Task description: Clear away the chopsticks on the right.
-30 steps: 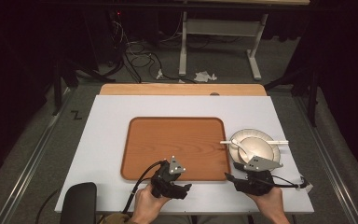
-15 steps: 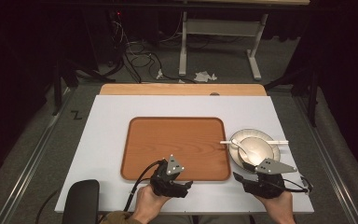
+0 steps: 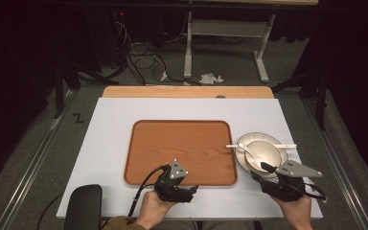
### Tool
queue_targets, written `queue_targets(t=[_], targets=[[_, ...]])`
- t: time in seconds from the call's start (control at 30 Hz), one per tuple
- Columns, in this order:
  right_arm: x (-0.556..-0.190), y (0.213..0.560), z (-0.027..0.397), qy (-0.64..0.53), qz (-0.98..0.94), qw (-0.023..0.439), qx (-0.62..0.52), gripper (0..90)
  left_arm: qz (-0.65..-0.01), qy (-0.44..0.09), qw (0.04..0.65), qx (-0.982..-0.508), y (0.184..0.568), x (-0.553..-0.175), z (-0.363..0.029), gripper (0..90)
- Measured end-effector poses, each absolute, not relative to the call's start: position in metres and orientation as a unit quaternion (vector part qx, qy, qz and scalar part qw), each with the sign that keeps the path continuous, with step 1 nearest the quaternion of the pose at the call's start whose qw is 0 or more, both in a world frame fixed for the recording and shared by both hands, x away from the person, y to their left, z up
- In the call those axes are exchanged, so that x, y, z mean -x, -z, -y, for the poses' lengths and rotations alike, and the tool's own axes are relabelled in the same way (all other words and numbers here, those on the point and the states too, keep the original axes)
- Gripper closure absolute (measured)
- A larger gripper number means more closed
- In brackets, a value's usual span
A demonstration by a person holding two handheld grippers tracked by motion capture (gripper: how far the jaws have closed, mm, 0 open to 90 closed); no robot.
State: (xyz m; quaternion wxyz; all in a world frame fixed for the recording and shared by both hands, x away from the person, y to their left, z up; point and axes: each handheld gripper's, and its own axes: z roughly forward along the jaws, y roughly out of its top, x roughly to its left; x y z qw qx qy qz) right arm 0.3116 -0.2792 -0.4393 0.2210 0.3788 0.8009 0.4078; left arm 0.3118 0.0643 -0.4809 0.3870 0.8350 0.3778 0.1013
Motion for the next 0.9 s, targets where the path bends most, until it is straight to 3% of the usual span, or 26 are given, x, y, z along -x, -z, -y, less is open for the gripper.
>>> queue_targets(t=[0.43, 0.7, 0.77, 0.83, 0.9], targets=[[-0.323, 0.429, 0.303, -0.405, -0.787, 0.245, -0.395, 63.4, -0.436, -0.109, 0.362, -0.817, 0.482, -0.314, -0.062, 25.6], [-0.342, 0.425, 0.326, -0.415, -0.764, 0.245, -0.428, 66.4, -0.428, -0.113, 0.354, -0.824, 0.482, -0.307, -0.063, 22.1], [-0.346, 0.423, 0.332, -0.416, -0.760, 0.250, -0.432, 66.5, -0.408, -0.098, 0.370, -0.829, 0.481, -0.304, -0.065, 14.0], [-0.350, 0.421, 0.335, -0.414, -0.758, 0.253, -0.436, 67.1, -0.398, -0.093, 0.371, -0.834, 0.480, -0.301, -0.066, 19.4], [-0.355, 0.421, 0.337, -0.405, -0.761, 0.257, -0.437, 68.9, -0.385, -0.093, 0.375, -0.838, 0.480, -0.297, -0.068, 15.7]])
